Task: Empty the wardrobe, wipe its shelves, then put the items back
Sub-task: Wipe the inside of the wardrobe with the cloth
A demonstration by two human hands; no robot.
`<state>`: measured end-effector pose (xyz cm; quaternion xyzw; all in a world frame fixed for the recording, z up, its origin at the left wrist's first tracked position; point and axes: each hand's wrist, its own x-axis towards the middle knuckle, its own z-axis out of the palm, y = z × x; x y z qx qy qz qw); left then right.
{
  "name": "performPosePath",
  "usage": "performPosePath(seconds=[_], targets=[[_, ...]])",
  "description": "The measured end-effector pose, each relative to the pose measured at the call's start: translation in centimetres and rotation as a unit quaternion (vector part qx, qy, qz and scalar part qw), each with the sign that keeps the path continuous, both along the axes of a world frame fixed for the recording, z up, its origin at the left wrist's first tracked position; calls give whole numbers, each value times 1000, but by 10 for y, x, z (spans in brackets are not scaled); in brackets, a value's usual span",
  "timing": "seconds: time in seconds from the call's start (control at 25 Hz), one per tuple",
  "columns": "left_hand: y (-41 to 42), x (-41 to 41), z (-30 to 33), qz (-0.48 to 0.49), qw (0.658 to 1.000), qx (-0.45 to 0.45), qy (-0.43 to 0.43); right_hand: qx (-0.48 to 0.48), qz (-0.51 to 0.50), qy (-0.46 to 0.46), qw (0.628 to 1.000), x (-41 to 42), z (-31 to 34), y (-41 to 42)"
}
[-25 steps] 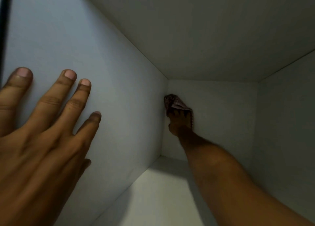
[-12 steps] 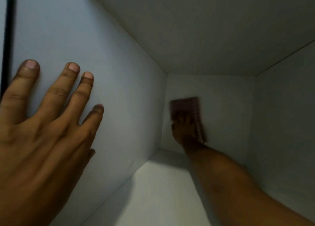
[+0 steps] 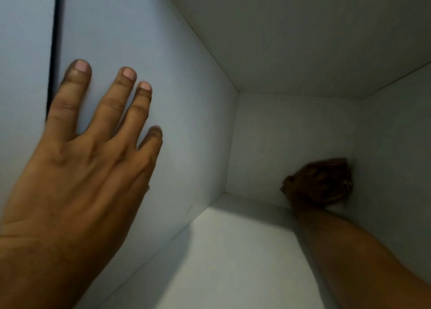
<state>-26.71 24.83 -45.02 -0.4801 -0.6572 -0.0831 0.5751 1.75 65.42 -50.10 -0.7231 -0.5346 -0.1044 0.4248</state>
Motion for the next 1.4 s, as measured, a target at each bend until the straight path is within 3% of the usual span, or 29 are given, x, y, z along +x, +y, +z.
performPosePath(seconds=[0.08,0.16,0.24,0.32,0.4,0.44,0.52,0.6,0.68,0.76,0.84,0.88,1.0,1.04,1.12,1.2,1.28,1.4], targets=[[-2,10,-2,90,996,-6,14,-25,-5,67,997,-4,5,-3],[-4,17,0,136,990,-16,16,-33,41,39,998,-33,7,-8],[-8,22,3,158,987,-32,12,-23,154,-19,988,-75,-2,-10],[-15,28,4,170,984,-48,15,-98,310,-94,941,-105,-24,-27],[-19,35,4,165,984,-57,15,-89,292,-243,921,-100,-35,19],[-19,36,4,163,985,-59,16,-112,318,-233,912,-91,-36,61],[-20,32,4,168,984,-58,16,-175,383,-158,893,-76,-30,106],[-16,27,6,167,985,-46,16,-219,376,-72,898,-36,-3,36],[-13,27,8,174,983,-47,31,-174,331,30,927,-16,11,-34],[-16,30,7,176,983,-47,27,-168,307,148,925,3,17,-85],[-19,34,7,164,985,-42,23,-180,284,154,929,12,26,-103],[-23,38,8,155,987,-42,22,-200,280,228,911,12,26,-111],[-34,46,13,155,986,-63,21,-153,405,505,747,-1,44,-109],[-36,49,14,151,986,-73,22,-144,425,557,699,-8,51,-109],[-42,52,14,144,985,-88,27,-156,455,600,639,-21,64,-121],[-45,51,13,146,984,-93,36,-156,467,620,611,-28,74,-135],[-46,50,13,146,984,-97,35,-154,466,623,609,-26,83,-146],[-46,48,14,138,985,-101,31,-115,437,614,647,-19,103,-163]])
